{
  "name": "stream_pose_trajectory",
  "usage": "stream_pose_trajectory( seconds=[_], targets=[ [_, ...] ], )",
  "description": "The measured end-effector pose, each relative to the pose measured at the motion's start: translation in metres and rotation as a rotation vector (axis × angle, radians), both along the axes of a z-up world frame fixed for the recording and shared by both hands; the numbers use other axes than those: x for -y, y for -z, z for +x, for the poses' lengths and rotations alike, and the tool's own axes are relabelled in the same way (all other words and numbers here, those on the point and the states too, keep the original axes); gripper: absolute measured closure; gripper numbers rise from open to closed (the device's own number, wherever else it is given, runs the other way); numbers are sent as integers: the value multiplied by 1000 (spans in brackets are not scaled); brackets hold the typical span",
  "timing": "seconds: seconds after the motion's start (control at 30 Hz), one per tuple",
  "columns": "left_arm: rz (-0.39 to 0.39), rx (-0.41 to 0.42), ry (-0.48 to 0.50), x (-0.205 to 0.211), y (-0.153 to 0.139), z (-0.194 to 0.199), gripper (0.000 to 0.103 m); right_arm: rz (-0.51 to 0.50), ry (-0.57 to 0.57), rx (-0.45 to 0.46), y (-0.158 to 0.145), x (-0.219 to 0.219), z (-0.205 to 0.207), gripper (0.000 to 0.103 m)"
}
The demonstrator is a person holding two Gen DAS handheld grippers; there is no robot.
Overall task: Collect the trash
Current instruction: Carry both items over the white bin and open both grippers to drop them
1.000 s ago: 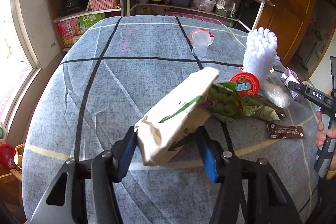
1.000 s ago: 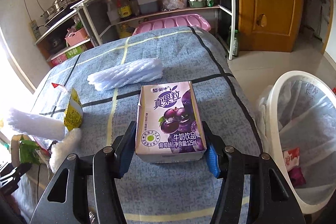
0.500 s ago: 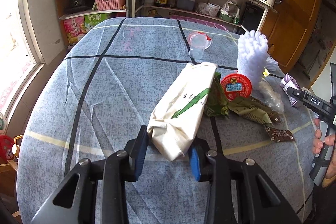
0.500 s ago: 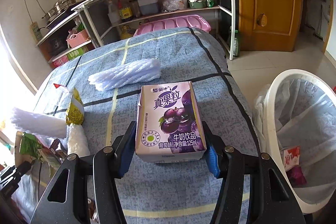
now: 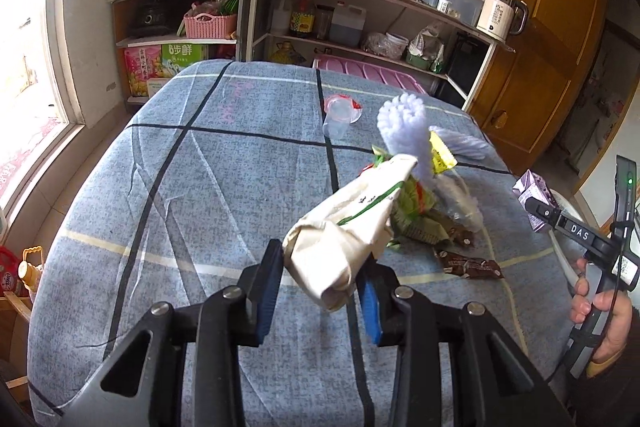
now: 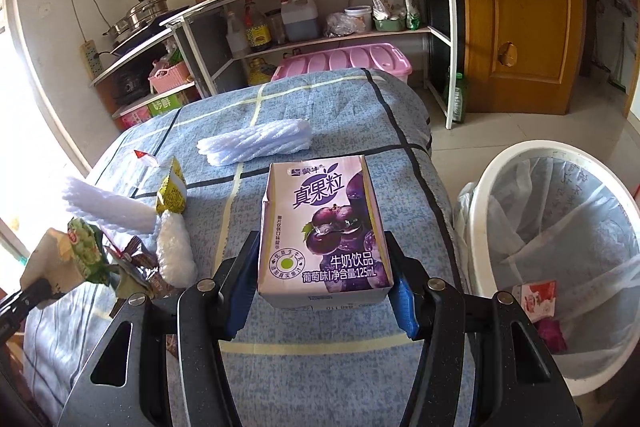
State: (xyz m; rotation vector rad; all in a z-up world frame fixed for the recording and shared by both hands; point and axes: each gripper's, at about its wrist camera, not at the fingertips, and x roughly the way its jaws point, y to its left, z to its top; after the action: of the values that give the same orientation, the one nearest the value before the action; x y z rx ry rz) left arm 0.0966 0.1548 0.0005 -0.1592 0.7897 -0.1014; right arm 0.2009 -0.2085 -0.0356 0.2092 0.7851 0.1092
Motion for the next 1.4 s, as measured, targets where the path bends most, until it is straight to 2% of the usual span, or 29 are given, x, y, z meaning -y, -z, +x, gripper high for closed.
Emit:
stream_pose_trajectory(
  seconds=[0.23, 0.67, 1.0, 1.27, 1.4],
  targets=[
    [-1, 42, 30, 20, -20, -9, 66, 16, -4, 35, -15, 15, -21, 45],
    [-32, 81, 39, 48, -33, -32, 66, 44, 6, 89, -33, 39, -56, 45],
    [-45, 110, 147, 94, -48, -32, 66, 44, 17, 123, -46, 64, -73, 45],
    [-87, 119, 271, 161, -54, -6, 66, 23, 84, 125, -51, 111, -82, 45],
    [-106, 97, 330, 194, -52, 7, 66, 2, 131, 111, -49, 136, -84, 45]
  ],
)
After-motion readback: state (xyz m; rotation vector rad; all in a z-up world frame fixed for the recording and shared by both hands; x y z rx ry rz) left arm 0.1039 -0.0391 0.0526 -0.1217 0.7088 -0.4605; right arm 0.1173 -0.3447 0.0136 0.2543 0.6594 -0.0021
